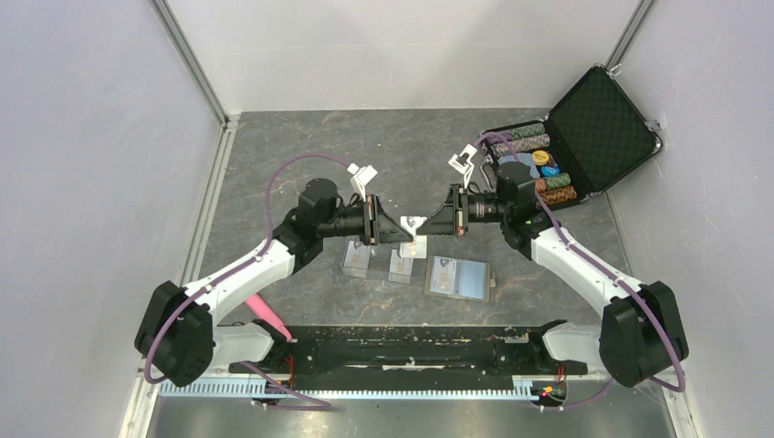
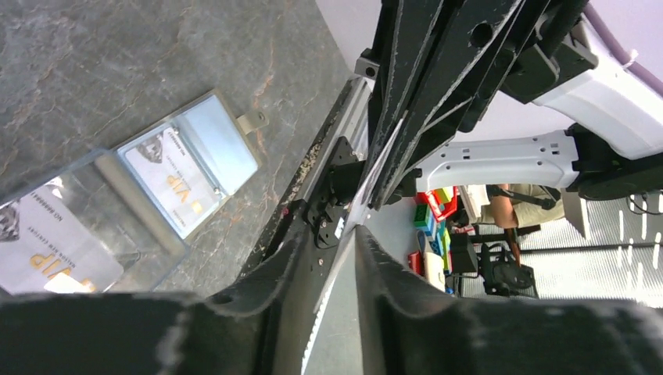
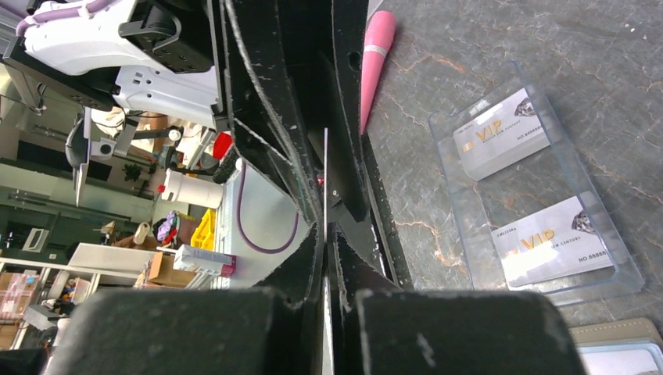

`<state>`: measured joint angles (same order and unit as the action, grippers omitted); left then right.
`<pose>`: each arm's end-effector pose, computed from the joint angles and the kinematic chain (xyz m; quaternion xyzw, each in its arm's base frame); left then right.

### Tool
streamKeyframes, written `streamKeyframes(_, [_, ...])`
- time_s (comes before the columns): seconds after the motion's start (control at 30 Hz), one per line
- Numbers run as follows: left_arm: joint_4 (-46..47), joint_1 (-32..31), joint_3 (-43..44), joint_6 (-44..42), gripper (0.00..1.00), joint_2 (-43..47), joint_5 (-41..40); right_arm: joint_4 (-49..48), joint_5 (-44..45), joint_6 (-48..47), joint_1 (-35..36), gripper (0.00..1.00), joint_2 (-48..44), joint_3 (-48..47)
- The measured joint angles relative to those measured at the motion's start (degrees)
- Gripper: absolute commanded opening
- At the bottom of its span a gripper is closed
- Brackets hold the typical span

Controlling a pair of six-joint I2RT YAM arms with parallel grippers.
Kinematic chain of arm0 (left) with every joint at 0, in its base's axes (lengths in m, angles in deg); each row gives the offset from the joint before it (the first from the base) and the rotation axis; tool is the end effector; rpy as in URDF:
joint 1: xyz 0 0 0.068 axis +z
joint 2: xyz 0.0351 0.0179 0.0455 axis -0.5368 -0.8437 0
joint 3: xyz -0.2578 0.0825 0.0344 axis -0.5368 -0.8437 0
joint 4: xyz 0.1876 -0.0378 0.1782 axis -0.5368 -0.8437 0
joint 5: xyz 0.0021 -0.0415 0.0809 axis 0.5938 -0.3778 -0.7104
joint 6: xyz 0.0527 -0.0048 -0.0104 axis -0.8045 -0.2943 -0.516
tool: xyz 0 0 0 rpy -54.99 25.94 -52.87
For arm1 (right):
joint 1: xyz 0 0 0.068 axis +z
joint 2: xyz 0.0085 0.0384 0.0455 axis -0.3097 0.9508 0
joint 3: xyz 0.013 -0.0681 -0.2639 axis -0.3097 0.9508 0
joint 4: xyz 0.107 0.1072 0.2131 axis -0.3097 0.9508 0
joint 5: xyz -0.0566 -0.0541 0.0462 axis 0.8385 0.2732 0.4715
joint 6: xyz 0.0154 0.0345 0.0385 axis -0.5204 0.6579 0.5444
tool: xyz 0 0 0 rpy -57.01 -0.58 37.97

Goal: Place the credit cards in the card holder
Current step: Pick up the credit card from the storage box, then move the storage box to the center of the board.

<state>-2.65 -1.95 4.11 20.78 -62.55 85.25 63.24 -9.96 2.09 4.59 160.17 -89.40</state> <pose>0.2104 -0.1732 0.2746 0.1396 0.7645 -0.5820 0.2394 0.2387 0.1335 0.2826 -0.2304 0.7152 0.6098 0.2522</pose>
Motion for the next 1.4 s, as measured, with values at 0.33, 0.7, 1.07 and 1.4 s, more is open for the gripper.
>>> streamKeyframes(0.33, [1.22, -0.02, 1.55, 0.7, 0.02, -1.55, 1.84, -2.21, 1.86, 3.23, -0.57, 0.51, 0.0, 1.55])
streamKeyframes(0.7, [-29.16, 0.0, 9.25, -7.67, 0.02, 6.27, -22.4, 22.99, 16.5, -10.99, -0.31, 0.66, 8.37, -0.96])
streamKeyframes(1.07, [-39.93, 0.02, 10.54, -10.84, 0.02, 8.63, -28.87, 29.46, 21.2, -14.08, 9.44, 0.63, 21.09, -4.35])
streamKeyframes(1.4, [-42.18, 0.02, 10.27, -11.28, 0.02, 11.13, -28.98, 23.78, 21.27, -11.39, 17.9, 0.67, 30.86, -16.68])
